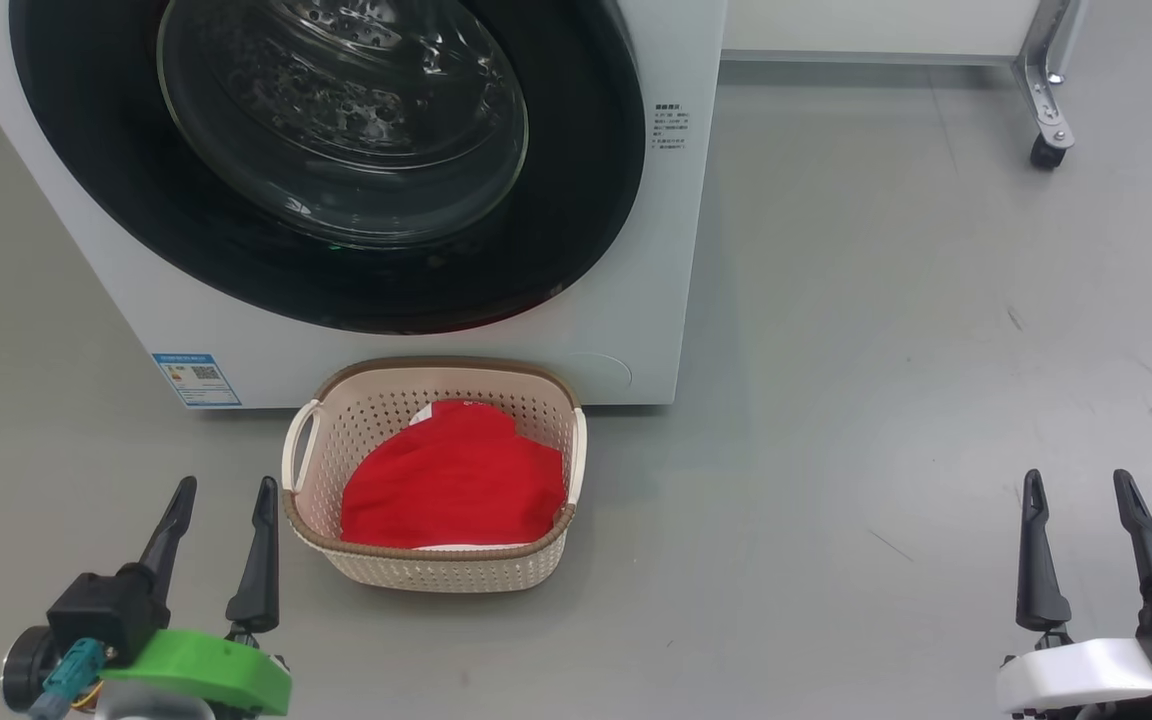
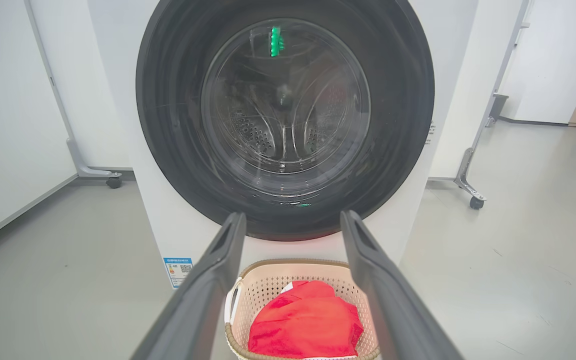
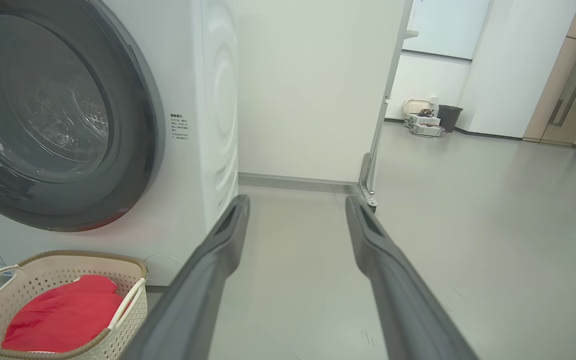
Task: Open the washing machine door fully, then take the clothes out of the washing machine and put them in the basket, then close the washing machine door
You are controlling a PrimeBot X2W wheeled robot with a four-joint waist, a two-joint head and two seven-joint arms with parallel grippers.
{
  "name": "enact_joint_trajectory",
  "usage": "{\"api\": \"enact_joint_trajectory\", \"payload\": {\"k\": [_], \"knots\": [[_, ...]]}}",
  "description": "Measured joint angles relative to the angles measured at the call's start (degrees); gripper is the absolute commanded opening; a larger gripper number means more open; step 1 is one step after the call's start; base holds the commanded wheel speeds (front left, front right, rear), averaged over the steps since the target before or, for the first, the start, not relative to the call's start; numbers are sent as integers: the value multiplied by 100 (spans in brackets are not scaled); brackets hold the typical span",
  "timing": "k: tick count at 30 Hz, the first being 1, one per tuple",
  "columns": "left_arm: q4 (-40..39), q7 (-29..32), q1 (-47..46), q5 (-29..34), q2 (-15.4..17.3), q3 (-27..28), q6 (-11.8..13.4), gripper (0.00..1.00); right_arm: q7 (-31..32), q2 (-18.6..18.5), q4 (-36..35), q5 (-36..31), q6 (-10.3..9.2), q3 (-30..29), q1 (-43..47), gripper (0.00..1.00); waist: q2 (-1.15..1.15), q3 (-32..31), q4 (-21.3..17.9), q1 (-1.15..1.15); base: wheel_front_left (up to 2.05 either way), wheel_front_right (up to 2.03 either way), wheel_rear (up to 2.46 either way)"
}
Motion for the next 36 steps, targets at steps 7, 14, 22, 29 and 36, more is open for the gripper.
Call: {"api": "enact_joint_trajectory", "payload": {"k": [7, 14, 22, 29, 36], "knots": [[19, 0, 59, -46, 21, -14, 0, 100, 0, 36, -24, 0, 0, -12, 16, 100, 0, -45, -28, 0, 0, 0, 0], [20, 0, 80, -105, 34, -20, -10, 100, 0, 57, -26, 0, 3, -29, 109, 100, 0, -114, -55, 0, 0, 0, 0], [148, 2, 147, -192, -16, -54, -11, 0, 2, 121, 102, 9, 8, -15, 127, 0, 0, -138, -65, 0, 0, 0, 0], [331, 54, 290, -334, -124, -77, -11, 0, 10, 227, 276, 143, 34, 53, 197, 0, 0, -138, -78, 0, 0, 0, 0], [331, 211, 286, -810, -129, 13, -11, 0, 21, 241, 254, 626, 134, 132, 222, 0, 0, -134, -98, 0, 0, 0, 0]]}}
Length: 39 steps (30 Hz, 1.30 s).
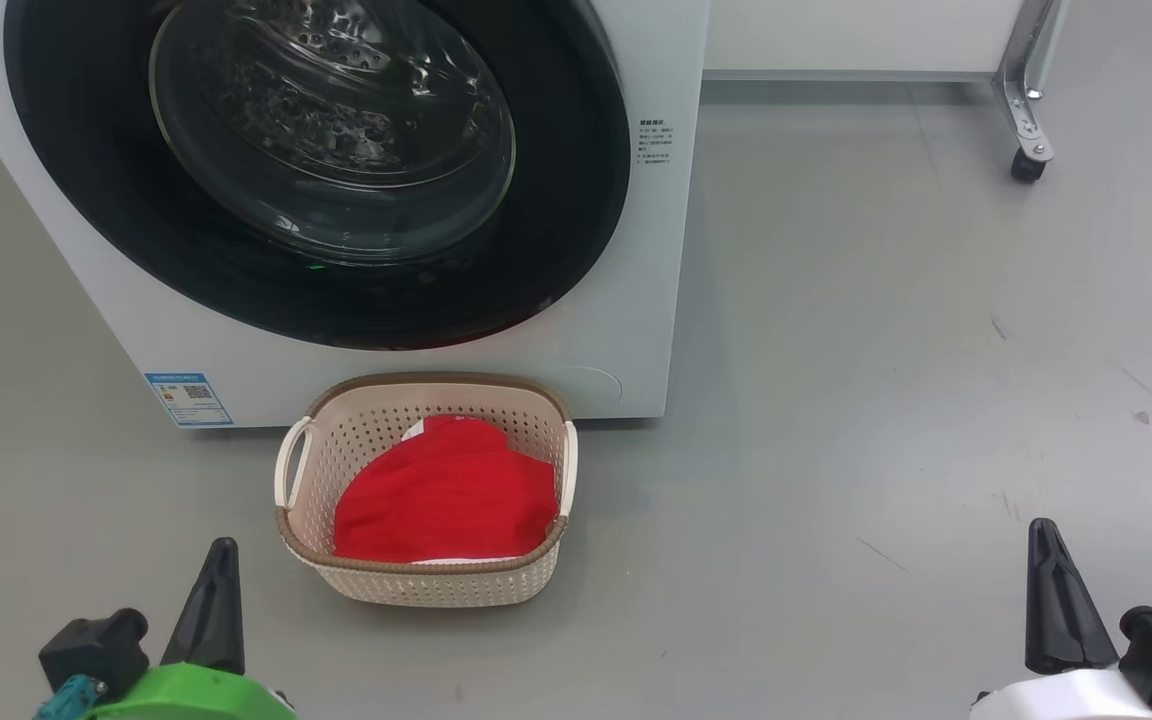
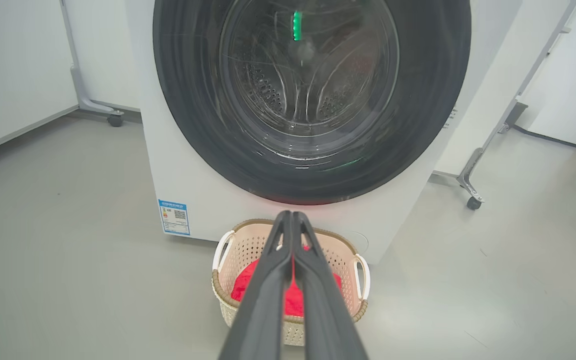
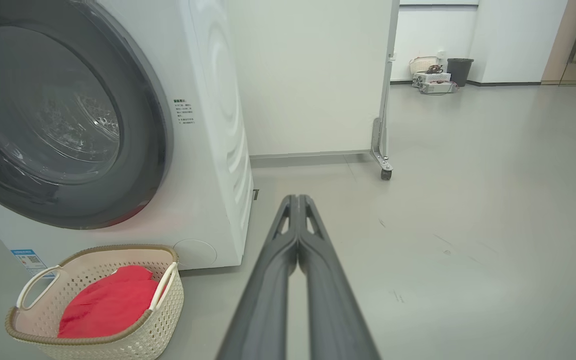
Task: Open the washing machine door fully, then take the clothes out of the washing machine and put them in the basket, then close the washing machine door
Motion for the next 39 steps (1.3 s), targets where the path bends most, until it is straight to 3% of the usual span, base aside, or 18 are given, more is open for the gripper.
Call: {"api": "enact_joint_trajectory", "payload": {"k": [39], "knots": [[-67, 804, -41, -2614, -88, 371, 0, 0, 695, -4, 377, 3403, 387, -222, -469, 0, 0, 11, -67, 0, 0, 0, 0]]}}
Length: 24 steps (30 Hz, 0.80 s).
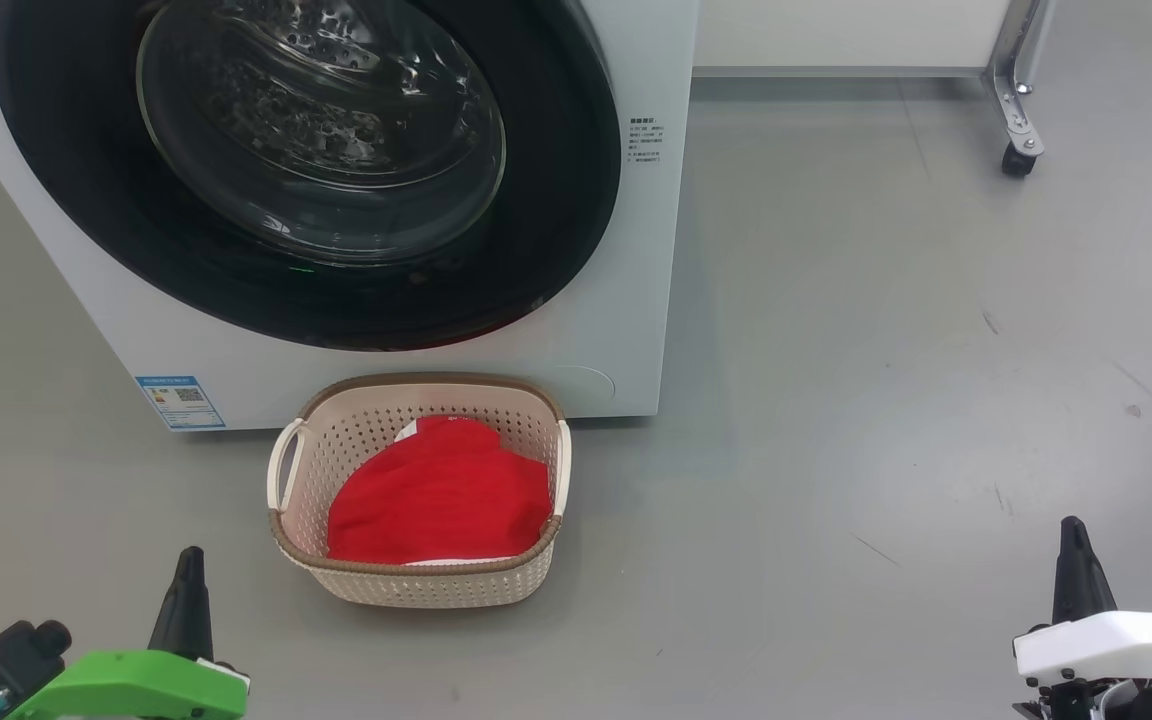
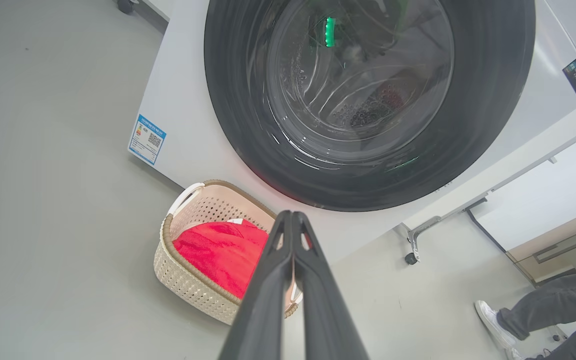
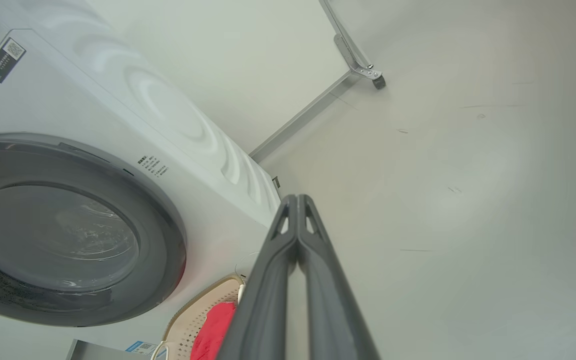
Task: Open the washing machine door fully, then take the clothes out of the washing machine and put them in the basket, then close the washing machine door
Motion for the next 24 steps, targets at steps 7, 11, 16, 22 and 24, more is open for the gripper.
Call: {"api": "enact_joint_trajectory", "payload": {"k": [7, 11, 16, 22, 24], "knots": [[-25, 131, -41, -481, -31, 78, 0, 0, 121, -8, 107, 582, 101, -29, -129, 0, 0, 1, -15, 0, 0, 0, 0], [-34, 209, -66, -743, -43, 107, 0, 0, 203, -20, 170, 912, 152, -44, -191, 0, 0, 2, -24, 0, 0, 0, 0], [-51, 330, -82, -1053, -52, 158, 0, 0, 278, -33, 252, 1332, 223, -58, -286, 0, 0, 2, -34, 0, 0, 0, 0], [-62, 455, -91, -1551, -70, 238, 0, 0, 400, -46, 366, 1903, 327, -83, -404, 0, 0, 3, -49, 0, 0, 0, 0], [-66, 481, -98, -1655, -74, 256, 0, 0, 404, -46, 406, 2073, 353, -90, -428, 0, 0, 4, -54, 0, 0, 0, 0]]}}
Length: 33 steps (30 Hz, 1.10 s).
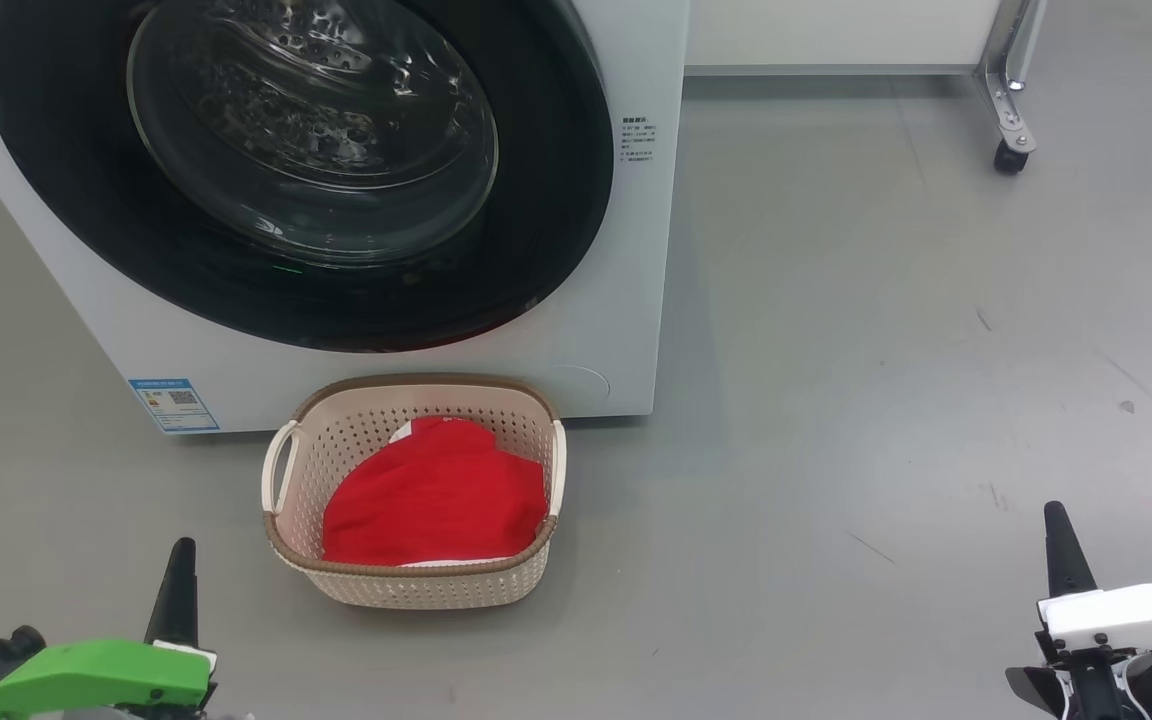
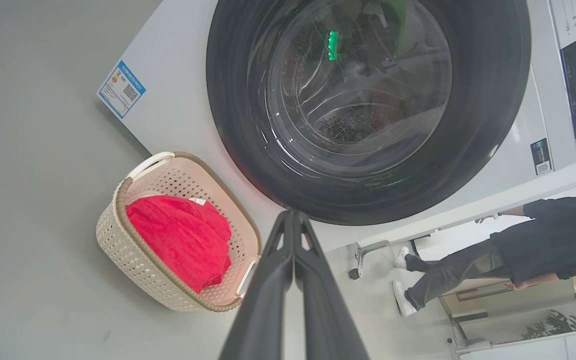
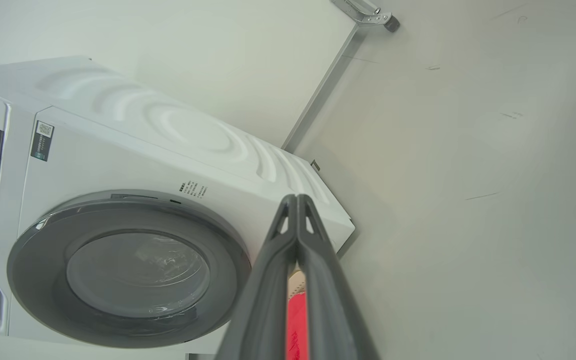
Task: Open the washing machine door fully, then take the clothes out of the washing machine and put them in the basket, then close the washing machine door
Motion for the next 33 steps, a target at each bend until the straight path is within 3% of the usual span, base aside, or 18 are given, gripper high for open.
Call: {"api": "enact_joint_trajectory", "payload": {"k": [33], "knots": [[-60, 622, -193, -2054, -68, 312, 0, 0, 503, -38, 503, 2504, 447, -103, -582, 0, 0, 3, -64, 0, 0, 0, 0]]}}
